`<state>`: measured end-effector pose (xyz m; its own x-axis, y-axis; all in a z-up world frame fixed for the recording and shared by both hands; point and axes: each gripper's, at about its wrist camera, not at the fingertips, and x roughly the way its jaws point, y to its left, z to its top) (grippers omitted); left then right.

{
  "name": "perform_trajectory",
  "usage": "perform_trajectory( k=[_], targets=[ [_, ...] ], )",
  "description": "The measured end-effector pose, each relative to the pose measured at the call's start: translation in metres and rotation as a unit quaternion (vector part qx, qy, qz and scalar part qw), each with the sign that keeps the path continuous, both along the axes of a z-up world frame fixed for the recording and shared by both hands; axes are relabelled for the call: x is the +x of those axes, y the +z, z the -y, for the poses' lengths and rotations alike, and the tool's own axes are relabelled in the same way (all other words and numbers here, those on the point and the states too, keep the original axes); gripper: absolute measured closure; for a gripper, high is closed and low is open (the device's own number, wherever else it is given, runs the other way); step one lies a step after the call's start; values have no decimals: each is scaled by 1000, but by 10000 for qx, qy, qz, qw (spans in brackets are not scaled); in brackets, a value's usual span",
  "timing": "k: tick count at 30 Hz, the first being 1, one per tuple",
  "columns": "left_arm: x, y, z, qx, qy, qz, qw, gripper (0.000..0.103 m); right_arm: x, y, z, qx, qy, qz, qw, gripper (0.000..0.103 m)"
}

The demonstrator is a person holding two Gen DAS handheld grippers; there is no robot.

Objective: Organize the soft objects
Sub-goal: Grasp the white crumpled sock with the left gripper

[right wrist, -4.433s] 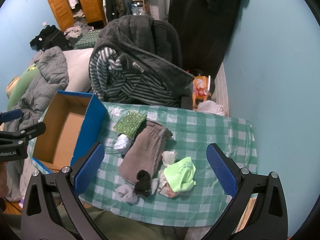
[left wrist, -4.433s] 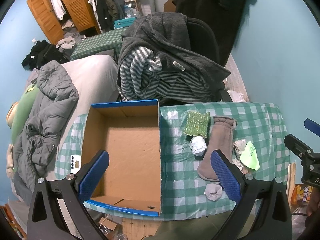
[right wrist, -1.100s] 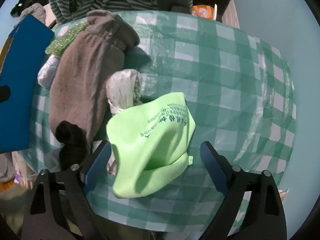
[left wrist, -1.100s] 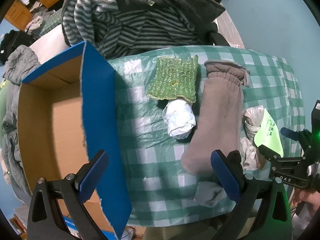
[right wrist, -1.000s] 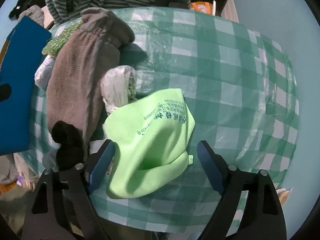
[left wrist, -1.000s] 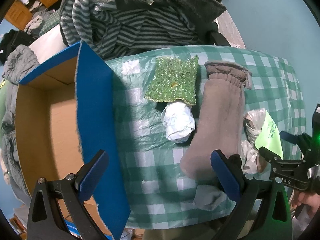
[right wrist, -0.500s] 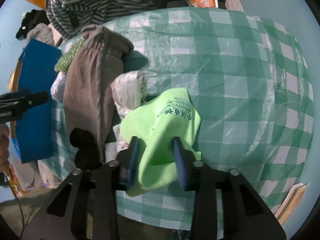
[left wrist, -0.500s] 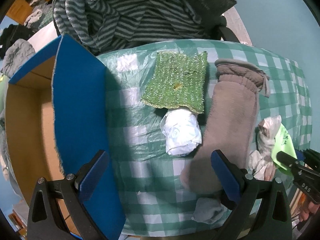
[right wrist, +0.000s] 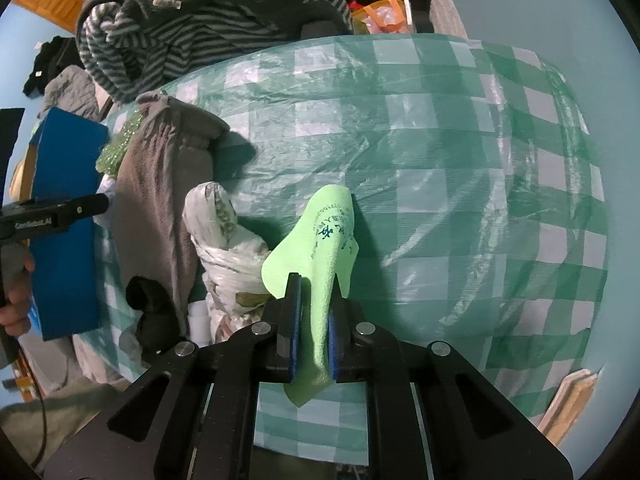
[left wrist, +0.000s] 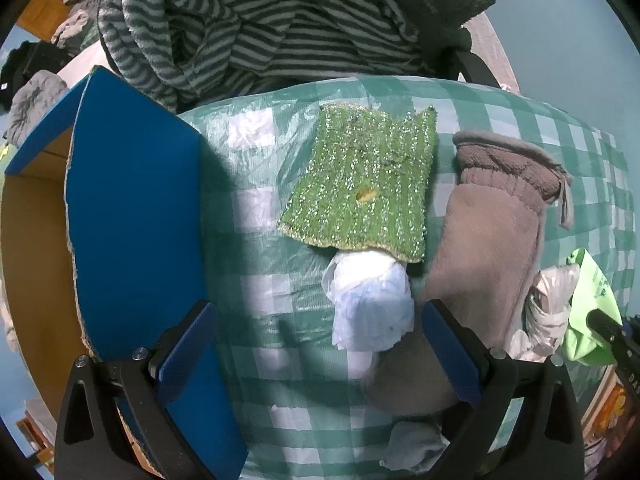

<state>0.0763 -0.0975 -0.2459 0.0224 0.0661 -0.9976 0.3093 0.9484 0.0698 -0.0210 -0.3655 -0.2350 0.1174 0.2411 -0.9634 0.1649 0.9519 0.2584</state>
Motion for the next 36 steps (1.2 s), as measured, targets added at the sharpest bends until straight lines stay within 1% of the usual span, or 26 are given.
perform_trajectory(
  k=[2, 5, 7, 9, 10, 11, 12, 13, 14, 17, 23, 30, 33, 36],
  targets=[
    [3, -1, 2, 24, 15, -17, 10000, 1, -1, 0, 1, 18, -21, -12, 10000, 92],
    [4, 0, 8, -93, -45, -85, 9999, 1, -2, 1, 1, 47, -63, -6, 10000, 92],
    [5, -2, 13, -48, -113, -57, 9999, 1, -2, 0, 1, 82, -102, -17, 9999, 92],
    [6, -6, 14, -44, -98, -115, 9999, 1, -3, 0, 3, 90, -118, -12, 9999, 92],
    [7, -8, 14, -66, -59, -153, 9998, 1, -3, 0, 3, 105, -122, -9, 9999, 92],
    [8, -11, 12, -117, 20, -197, 9997, 4, -3, 1, 3, 111, -121, -6, 9999, 92],
    [9, -13, 11, -153, 80, -224, 9996, 8, -3, 1, 2, 112, -119, -5, 9999, 92],
    [10, -15, 9, -195, 163, -264, 9993, 21, -3, 1, 2, 119, -112, -12, 9999, 92],
    [10, -17, 8, -217, 209, -304, 9991, 38, -2, 1, 2, 126, -106, -19, 9999, 92],
    [10, -26, 3, -355, 359, -591, 9970, 56, -2, 1, 1, 134, -74, -18, 9999, 92],
    [0, -24, -6, -548, 311, -522, 9966, 64, -1, 2, -1, 173, -45, -18, 9998, 92],
    [-20, -10, -14, -601, 157, -461, 9970, 65, -2, 9, -7, 191, 34, 67, 9998, 92],
    [-31, -1, -16, -616, 25, -394, 9973, 65, -3, 14, -10, 188, 55, 132, 9997, 92],
    [-40, 8, -16, -550, -136, -325, 9979, 65, -5, 19, -12, 180, 84, 204, 9996, 92]
  ],
)
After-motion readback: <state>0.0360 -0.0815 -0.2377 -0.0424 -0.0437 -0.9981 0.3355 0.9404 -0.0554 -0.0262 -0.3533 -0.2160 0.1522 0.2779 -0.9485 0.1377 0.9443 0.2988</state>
